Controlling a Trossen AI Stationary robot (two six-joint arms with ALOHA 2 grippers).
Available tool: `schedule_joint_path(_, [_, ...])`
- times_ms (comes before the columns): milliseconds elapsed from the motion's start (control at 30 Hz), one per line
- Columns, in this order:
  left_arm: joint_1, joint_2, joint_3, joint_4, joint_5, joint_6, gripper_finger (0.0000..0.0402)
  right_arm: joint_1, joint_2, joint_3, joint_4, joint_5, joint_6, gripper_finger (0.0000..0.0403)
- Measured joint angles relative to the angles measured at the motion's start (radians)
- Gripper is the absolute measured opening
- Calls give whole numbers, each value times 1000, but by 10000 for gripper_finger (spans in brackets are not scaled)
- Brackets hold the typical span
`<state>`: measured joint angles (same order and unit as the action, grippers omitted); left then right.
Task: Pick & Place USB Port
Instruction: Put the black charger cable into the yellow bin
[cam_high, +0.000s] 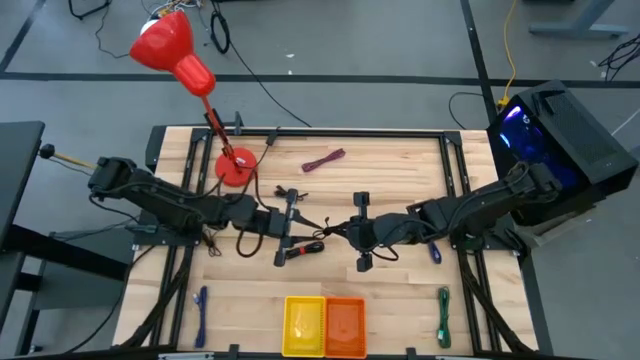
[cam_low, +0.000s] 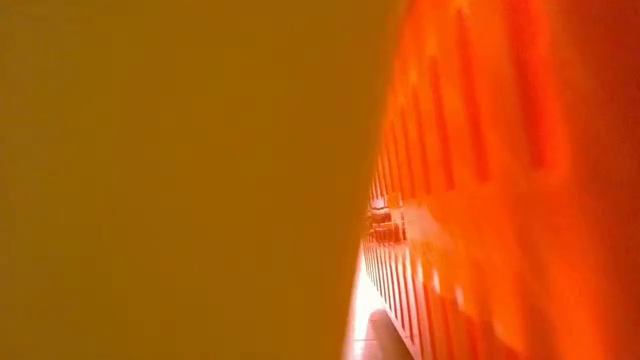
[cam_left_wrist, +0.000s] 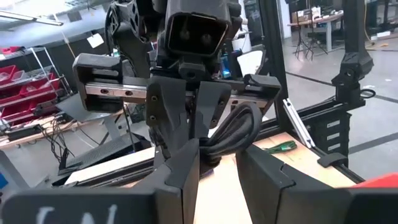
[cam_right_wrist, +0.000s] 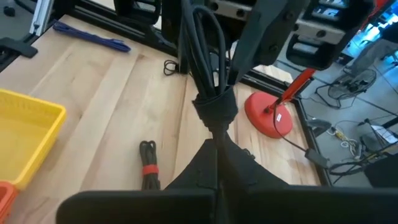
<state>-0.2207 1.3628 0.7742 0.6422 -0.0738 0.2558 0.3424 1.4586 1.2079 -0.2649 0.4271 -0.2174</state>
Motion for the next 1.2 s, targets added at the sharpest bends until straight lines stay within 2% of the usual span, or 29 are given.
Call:
schedule_joint_path(167, [-2,-1,0,2,0,3,112,-1,0,0,21,-2,-20,0])
schedule_joint_path(300, [-2,-1,0,23,3,18,112,-2,0,-1,43,-48,-27,0])
schedule_joint_path(733, [-1,-1,-1,75,0,27,108,-2,0,0,66,-52,-27,0])
schedule_joint_path(833, [-2,-1,-1,77,1,29,80,-2,0,0,66,-51,-24,0])
schedule_joint_path(933, [-1,-1,-1,79,0,42,23,-2,0,0,65,-51,-24,0])
schedule_joint_path(1200, [-2,-1,-1,83,-65,18,11,-7,0,0,63,-39,-27,8])
